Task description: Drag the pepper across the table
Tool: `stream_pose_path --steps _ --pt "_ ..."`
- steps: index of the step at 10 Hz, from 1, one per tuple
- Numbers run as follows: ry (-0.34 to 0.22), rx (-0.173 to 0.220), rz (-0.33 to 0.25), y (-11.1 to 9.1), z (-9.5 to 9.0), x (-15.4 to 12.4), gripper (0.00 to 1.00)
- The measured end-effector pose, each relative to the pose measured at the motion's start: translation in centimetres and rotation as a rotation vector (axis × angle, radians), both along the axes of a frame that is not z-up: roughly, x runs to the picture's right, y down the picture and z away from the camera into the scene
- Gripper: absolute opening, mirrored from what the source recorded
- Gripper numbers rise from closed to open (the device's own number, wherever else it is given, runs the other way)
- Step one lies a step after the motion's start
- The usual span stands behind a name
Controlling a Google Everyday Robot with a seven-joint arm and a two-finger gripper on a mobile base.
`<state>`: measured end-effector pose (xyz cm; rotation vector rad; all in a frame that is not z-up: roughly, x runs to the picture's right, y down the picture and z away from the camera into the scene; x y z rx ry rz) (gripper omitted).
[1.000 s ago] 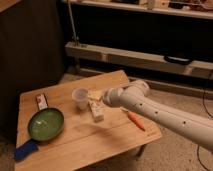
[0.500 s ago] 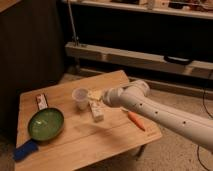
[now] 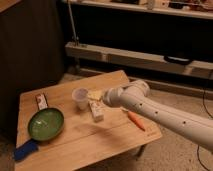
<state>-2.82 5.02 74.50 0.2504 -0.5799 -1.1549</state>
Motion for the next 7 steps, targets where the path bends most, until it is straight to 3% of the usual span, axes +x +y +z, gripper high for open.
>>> stream_pose_path --steps 2,4,5,7 --pt "0.001 0.001 -0.001 0.0 0.0 0.0 0.80" --pt "0.023 0.026 -0.039 -0.4 -0.1 0.6 0.80" --pt "0.045 0.047 -0.082 -1.0 0.0 1.8 0.80" --pt "0.083 0.059 -0.168 -2.9 0.5 6.9 0.80"
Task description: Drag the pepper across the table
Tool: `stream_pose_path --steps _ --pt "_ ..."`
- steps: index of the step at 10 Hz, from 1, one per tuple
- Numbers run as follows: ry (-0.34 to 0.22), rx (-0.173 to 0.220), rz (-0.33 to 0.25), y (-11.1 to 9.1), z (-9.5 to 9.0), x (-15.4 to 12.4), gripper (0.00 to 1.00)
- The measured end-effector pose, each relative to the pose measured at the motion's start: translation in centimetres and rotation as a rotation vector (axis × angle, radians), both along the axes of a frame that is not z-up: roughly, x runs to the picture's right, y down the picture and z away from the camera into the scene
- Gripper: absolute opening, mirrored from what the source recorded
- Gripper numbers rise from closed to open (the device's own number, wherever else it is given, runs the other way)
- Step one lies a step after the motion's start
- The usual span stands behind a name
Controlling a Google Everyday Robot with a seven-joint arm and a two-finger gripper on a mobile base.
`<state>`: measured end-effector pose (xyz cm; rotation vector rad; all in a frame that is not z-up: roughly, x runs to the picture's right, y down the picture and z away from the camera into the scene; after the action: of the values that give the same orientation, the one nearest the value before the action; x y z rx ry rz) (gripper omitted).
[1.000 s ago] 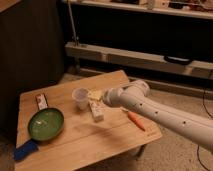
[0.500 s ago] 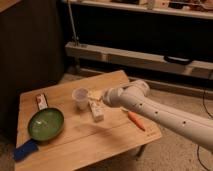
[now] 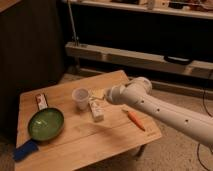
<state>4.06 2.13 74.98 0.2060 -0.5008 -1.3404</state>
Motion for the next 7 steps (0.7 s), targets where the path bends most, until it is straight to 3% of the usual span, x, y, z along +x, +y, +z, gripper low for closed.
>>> stream_pose_path --steps 3,5,7 --pt "0.021 -0.068 -0.069 -2.0 0.5 8.4 0.80" --pt "0.013 -0.081 -0.087 -2.5 0.3 10.3 0.80" --pt "0.032 -0.084 -0.115 -1.3 0.6 9.6 0.80"
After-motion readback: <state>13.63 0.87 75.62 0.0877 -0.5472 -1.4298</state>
